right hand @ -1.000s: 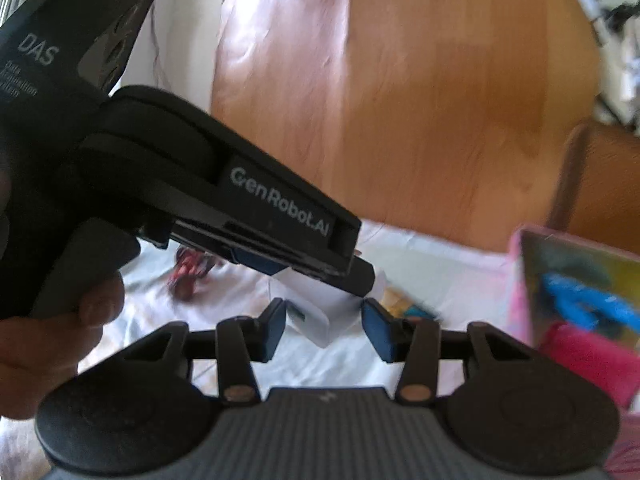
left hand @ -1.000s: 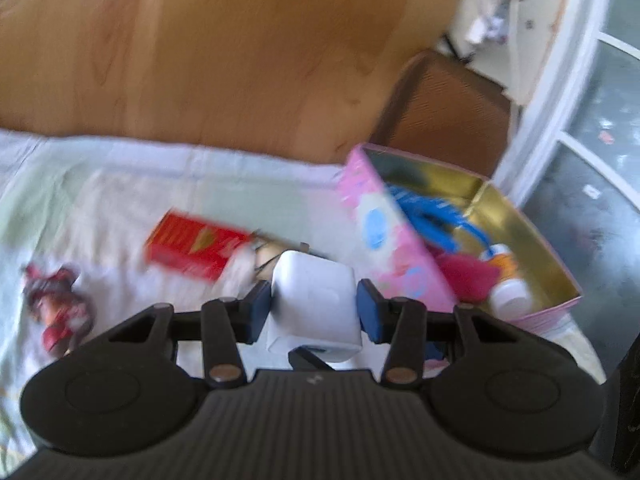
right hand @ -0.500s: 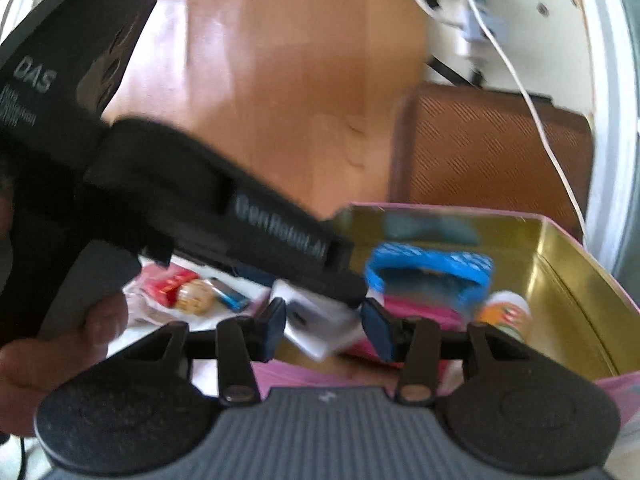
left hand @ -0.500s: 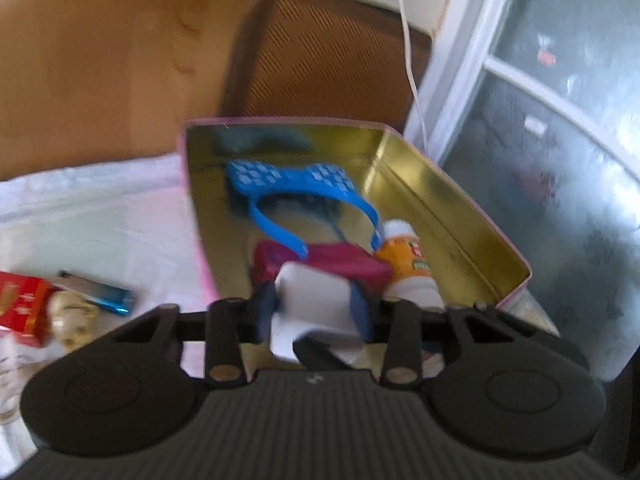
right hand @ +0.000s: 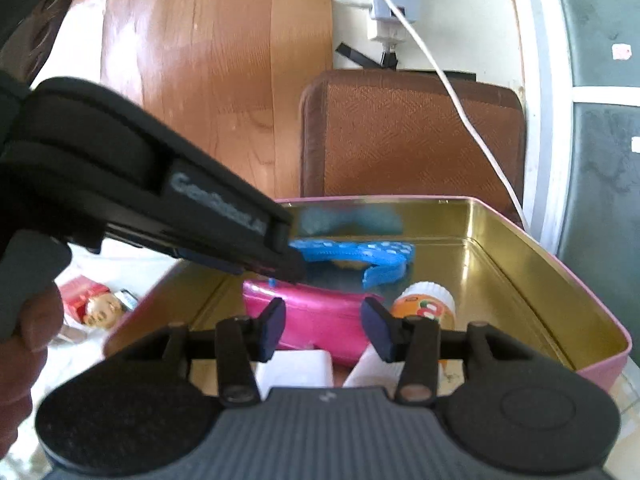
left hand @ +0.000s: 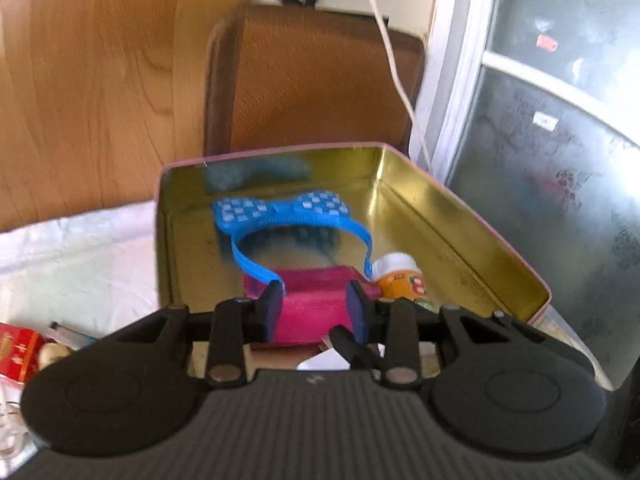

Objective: Organize rigid objects
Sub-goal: 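Place the white charger into the pink tin and open the left gripper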

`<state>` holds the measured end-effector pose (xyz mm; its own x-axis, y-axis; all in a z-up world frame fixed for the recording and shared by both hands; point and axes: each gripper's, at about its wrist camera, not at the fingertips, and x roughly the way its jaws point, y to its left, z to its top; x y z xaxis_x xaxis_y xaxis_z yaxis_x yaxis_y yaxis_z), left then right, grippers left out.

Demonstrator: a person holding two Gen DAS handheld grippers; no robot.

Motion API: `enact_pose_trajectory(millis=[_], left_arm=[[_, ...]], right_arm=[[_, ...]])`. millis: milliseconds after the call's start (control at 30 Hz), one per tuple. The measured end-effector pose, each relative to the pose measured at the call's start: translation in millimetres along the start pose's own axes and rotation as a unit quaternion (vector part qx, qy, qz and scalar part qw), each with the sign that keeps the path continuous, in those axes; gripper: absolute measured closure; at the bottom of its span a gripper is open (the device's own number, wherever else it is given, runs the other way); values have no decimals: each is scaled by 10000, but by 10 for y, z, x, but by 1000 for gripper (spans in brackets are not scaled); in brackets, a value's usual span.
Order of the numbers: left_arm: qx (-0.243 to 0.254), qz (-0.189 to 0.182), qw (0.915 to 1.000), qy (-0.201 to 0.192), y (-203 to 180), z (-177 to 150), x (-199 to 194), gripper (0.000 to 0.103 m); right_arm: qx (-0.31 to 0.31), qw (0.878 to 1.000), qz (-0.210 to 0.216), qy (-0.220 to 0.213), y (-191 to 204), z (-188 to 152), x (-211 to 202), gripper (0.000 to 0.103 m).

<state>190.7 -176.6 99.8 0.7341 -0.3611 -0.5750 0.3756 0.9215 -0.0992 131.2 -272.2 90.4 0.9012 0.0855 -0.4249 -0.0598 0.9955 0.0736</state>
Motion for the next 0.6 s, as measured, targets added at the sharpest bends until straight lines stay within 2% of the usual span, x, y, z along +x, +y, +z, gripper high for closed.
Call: enact_pose_trajectory(millis=[200, 333, 433, 600], left_arm=[[-327, -17, 9982, -495, 235, -49, -456, 65], [-546, 142, 9954, -775, 528, -166, -797, 65], [-695, 456, 9926, -887, 822, -361, -1032, 65], [-1065, 1150, 9841, -834, 1484, -893, -1397, 65]], right_arm=[[167, 9988, 145, -430, 114, 139, -248, 60], [233, 9967, 469, -626, 336, 202, -406, 59], [231, 9948, 840, -535, 564, 227, -418, 59], [154, 9882, 1523, -21, 1039, 159, -247, 59]])
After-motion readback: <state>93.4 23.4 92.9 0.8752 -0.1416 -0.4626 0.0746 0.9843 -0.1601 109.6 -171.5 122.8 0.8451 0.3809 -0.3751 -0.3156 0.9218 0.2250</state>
